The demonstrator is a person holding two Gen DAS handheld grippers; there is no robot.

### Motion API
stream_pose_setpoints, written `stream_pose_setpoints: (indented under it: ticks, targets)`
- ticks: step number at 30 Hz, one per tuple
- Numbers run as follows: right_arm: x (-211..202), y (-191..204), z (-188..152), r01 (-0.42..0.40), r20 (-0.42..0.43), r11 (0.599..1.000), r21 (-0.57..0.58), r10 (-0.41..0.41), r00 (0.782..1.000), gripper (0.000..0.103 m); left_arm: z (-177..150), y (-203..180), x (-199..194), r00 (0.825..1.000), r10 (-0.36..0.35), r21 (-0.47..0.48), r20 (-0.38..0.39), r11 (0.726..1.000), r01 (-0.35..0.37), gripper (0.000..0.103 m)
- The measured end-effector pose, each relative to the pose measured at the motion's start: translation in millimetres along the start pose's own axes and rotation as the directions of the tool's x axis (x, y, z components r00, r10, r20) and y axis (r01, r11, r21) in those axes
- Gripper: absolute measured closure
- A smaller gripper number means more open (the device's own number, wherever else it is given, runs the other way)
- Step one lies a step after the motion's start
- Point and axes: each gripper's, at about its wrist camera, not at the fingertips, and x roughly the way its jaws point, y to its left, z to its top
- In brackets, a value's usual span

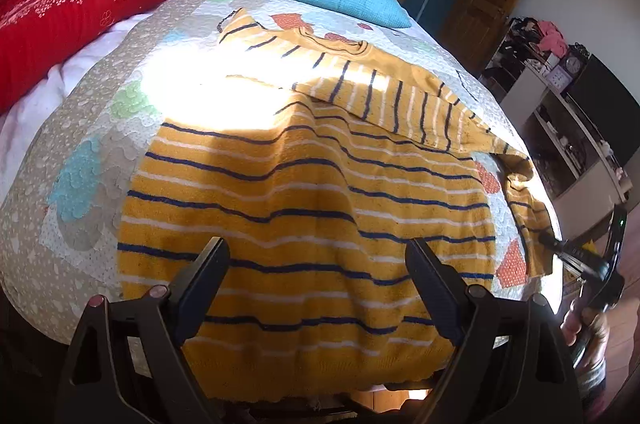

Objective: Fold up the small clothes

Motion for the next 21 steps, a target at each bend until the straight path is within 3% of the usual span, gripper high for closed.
stream_pose_setpoints:
  ticks: [5, 8, 10, 12, 13, 14, 17, 21]
  targets:
    - [-37.2, -40.3, 58.9, 0.198, 0.12, 0.98, 0.011, -0.198, 0.973, 0.094, 0.6, -11.1, -8.8, 1.0, -0.014, 0.031, 0.017, 0.999, 0.013, 0.014]
    - [-33.2, -85.2, 85.3, 0.326, 0.079, 0.941, 0.088, -0.333, 0.94, 0.085, 0.5, -15.1, -8.7, 1.0, -0.02, 0.038, 0.014, 0.999, 0.019, 0.014]
    - [-40.6, -106.8, 87.2, 0.4, 0.074, 0.904, 0.149, -0.413, 0.908, 0.085, -0.4, -16.3, -8.6, 1.0, -0.018, 0.043, 0.01, 0.999, 0.018, 0.014]
    - [-56.8, -115.2, 80.8, 0.32, 0.114, 0.923, 0.213, -0.349, 0.93, 0.072, -0.5, -16.4, -8.3, 1.0, -0.013, 0.044, 0.009, 0.999, 0.012, 0.014]
    - [-62.8, -117.2, 73.9, 0.251, 0.136, 0.936, 0.247, -0.29, 0.947, 0.055, -0.3, -16.2, -7.9, 1.0, -0.013, 0.041, 0.006, 0.999, 0.013, 0.014]
    - [-68.1, -118.6, 65.4, 0.173, 0.155, 0.945, 0.278, -0.222, 0.963, 0.049, -0.1, -15.9, -7.1, 1.0, -0.016, 0.037, 0.002, 0.999, 0.016, 0.014]
    - [-61.3, -123.4, 35.0, -0.058, 0.158, 0.923, 0.38, -0.003, 0.987, 0.049, -1.1, -16.4, -4.1, 1.0, -0.019, 0.036, -0.011, 0.999, 0.019, 0.014]
    - [-31.1, -129.8, -3.7, -0.252, 0.156, 0.817, 0.518, 0.2, 0.967, 0.049, -4.0, -20.4, -1.5, 0.999, -0.025, 0.045, -0.026, 0.999, 0.026, 0.014]
